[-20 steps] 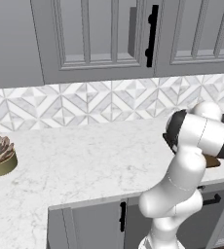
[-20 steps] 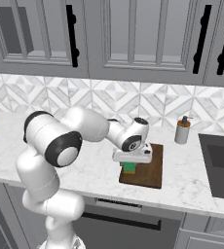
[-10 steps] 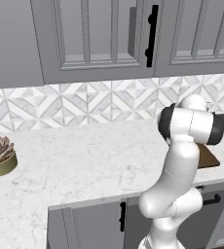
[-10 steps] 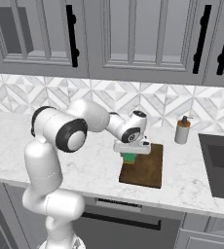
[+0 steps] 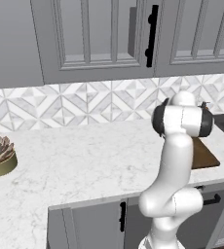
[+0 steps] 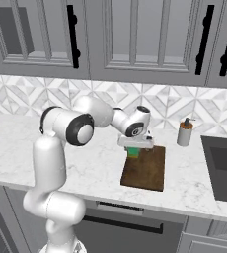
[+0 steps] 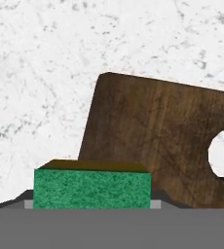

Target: Pick up the sponge from the counter and clean the cutting board by briefly scrubbing or pressing down on the cutting board. Once finished, release the sponge.

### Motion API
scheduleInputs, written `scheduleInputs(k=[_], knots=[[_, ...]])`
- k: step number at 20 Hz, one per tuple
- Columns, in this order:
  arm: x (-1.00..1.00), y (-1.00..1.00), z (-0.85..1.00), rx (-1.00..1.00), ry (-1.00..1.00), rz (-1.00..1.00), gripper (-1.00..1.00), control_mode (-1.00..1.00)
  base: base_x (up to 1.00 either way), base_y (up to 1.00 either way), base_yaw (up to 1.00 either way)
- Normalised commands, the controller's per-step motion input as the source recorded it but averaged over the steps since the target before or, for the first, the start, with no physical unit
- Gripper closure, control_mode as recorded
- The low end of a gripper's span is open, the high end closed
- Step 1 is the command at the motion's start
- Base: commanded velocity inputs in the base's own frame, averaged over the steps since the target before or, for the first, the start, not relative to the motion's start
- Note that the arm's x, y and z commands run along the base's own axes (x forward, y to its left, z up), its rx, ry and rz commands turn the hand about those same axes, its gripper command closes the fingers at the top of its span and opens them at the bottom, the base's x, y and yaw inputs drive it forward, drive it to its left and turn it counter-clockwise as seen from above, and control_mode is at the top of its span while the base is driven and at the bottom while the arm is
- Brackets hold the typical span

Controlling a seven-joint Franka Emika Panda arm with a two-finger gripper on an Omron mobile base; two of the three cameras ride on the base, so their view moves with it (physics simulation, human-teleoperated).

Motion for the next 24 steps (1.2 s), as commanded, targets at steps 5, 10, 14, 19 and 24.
scheduleInputs(k=[5,10,14,19,24], knots=[[0.32,0.0,0.0,0.0,-0.04,0.0,1.0,-1.0,0.0,0.0,0.0],[0.23,-0.18,0.0,0.0,-0.01,0.0,1.0,-1.0,0.0,0.0,0.0],[0.12,-0.47,-0.06,0.0,0.0,0.0,1.0,-1.0,0.0,0.0,0.0],[0.04,-0.65,-0.11,0.04,0.0,0.0,1.0,-1.0,0.0,0.0,0.0],[-0.17,-0.48,-0.09,0.07,0.0,0.0,1.0,-1.0,0.0,0.0,0.0]])
